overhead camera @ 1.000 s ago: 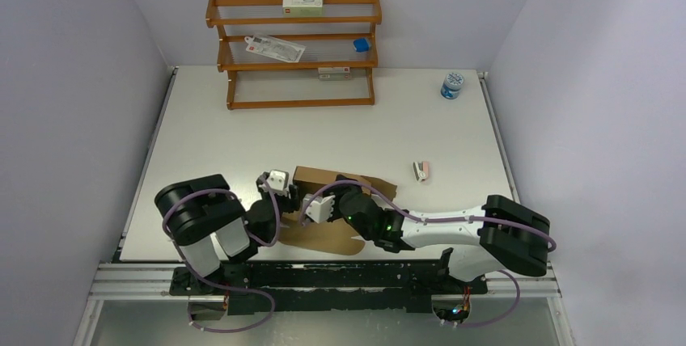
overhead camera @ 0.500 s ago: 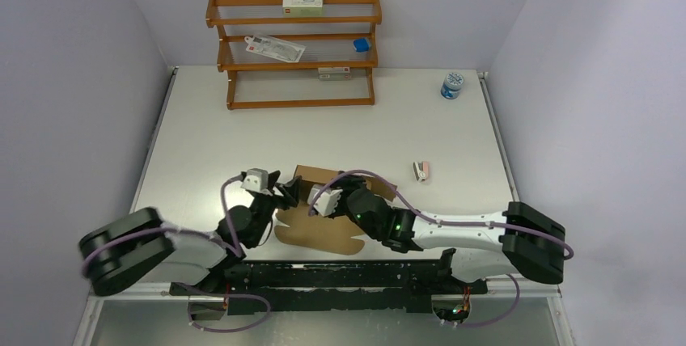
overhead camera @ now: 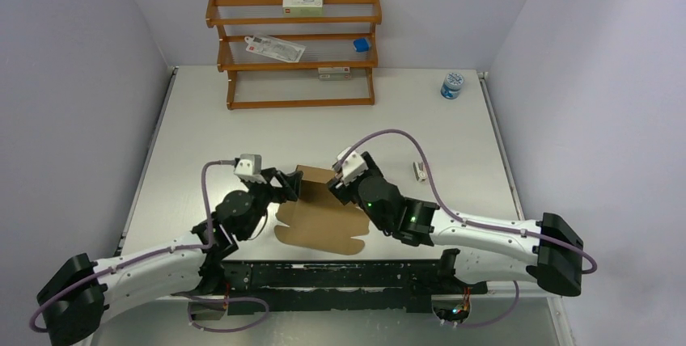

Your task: Fold the paper box

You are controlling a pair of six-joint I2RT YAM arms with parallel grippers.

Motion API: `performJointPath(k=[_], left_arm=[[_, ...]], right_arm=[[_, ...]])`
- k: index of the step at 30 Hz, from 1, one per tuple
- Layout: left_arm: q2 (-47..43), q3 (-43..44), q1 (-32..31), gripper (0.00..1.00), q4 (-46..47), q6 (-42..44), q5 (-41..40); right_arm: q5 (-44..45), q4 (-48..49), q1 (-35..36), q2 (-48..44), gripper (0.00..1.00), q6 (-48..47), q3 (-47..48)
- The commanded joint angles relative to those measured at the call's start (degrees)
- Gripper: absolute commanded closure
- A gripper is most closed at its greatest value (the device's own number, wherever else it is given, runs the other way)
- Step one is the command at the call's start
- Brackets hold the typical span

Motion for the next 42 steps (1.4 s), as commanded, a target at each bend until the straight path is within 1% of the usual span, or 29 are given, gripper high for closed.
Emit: performJointPath(k=[1,3,6,11,14,17,19,24,29,36,42], left_arm=[[4.80,4.55,4.69,0.11,-9.09,-3.77,7.57],[6.83,5.82,7.70,0.11,-10.02,-4.49,12.03],[8.03,7.32,11.78,0.11,-11.24,-5.70,19.06],[7.98,10.31,14.75,0.11,-14.33,-5.58,22.39],[9.89,12.79,15.61,0.12,-16.59,-5.58,23.90],[12.18,14.25,16.30,0.16,-18.47,-6.53,23.13],[13.50,14.02,17.24,0.19,-17.94,-7.30,24.18],[16.39,14.31,18.53,0.23,-17.34,-8.45,27.04],[17.85,14.15,19.08,0.28,-16.81,-8.58,28.62],[16.86,11.70,19.30,0.44,-16.03,-10.41,29.35],[17.45,9.92,19.39,0.54,-14.17,-11.60,30.04]], right_arm=[[4.13,-9.87,-1.59,-1.69,0.29,24.07,2.77],[4.29,-13.04,-2.54,-1.98,0.27,30.66,3.15],[2.04,-15.64,-5.26,-2.31,0.25,39.40,2.83],[-3.02,-14.36,-10.89,-2.78,0.26,50.93,-0.48],[-4.64,-13.50,-12.50,-2.22,0.27,54.88,-1.21],[-4.21,-12.71,-13.10,-1.18,0.30,56.92,-1.95],[-4.94,-12.09,-13.80,-0.60,0.33,58.14,-2.71],[-6.40,-11.06,-14.89,0.35,0.37,59.22,-3.76],[-7.62,-10.76,-15.57,0.54,0.39,59.55,-4.87],[-10.54,-6.79,-16.16,1.08,0.44,60.06,-6.68],[-11.99,-4.64,-16.39,2.28,0.46,60.16,-7.15]])
